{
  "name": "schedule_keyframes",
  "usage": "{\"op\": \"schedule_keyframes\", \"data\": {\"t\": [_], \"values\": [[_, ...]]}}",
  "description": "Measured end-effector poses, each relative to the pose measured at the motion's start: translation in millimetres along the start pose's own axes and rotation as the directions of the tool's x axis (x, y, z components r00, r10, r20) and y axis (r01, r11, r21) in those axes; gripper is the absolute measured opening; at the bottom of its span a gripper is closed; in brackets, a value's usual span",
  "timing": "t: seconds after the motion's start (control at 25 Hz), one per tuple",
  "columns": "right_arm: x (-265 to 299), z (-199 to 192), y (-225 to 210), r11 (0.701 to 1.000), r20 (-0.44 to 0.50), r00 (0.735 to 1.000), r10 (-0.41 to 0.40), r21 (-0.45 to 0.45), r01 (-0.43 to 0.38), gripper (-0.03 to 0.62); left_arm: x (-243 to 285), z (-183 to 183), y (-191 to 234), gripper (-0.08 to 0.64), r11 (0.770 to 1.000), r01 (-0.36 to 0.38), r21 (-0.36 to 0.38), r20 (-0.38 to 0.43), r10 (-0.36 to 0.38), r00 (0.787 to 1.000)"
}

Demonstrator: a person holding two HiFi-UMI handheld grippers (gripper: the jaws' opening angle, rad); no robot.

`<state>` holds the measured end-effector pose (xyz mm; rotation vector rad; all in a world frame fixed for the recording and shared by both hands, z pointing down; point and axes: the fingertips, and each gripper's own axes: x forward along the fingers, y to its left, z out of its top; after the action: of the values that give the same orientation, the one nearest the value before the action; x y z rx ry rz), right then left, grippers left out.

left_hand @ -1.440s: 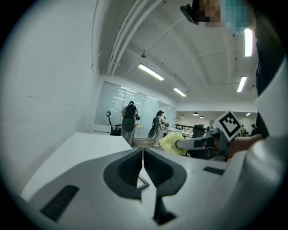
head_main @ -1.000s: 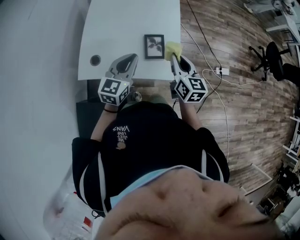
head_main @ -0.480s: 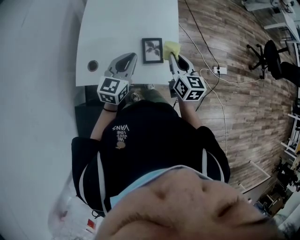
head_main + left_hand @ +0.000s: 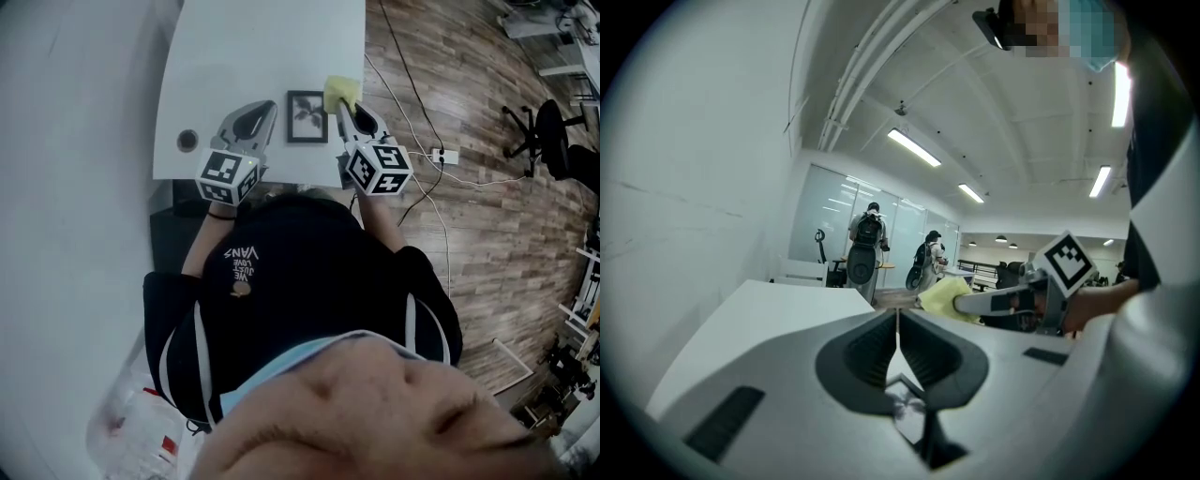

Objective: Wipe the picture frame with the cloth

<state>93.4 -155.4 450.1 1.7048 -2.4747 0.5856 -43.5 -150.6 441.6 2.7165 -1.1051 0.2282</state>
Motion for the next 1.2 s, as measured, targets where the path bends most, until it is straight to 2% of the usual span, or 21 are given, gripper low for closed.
{"op": "schedule_keyframes", "data": {"t": [0.68, 1.2], "values": [[42.9, 4.3, -0.7, 0.997, -0.031, 0.996, 0.079, 0.005, -0.079, 0.046, 17.9, 4.4, 21.2, 0.018, 0.998, -0.054, -0.013, -0.011, 0.054, 0.999], [82.8, -48.0, 3.3, 0.991, -0.18, 0.975, 0.133, 0.004, -0.134, 0.046, 2.1, -7.9, 31.6, 0.018, 0.989, -0.142, -0.04, -0.037, 0.14, 0.989]]}}
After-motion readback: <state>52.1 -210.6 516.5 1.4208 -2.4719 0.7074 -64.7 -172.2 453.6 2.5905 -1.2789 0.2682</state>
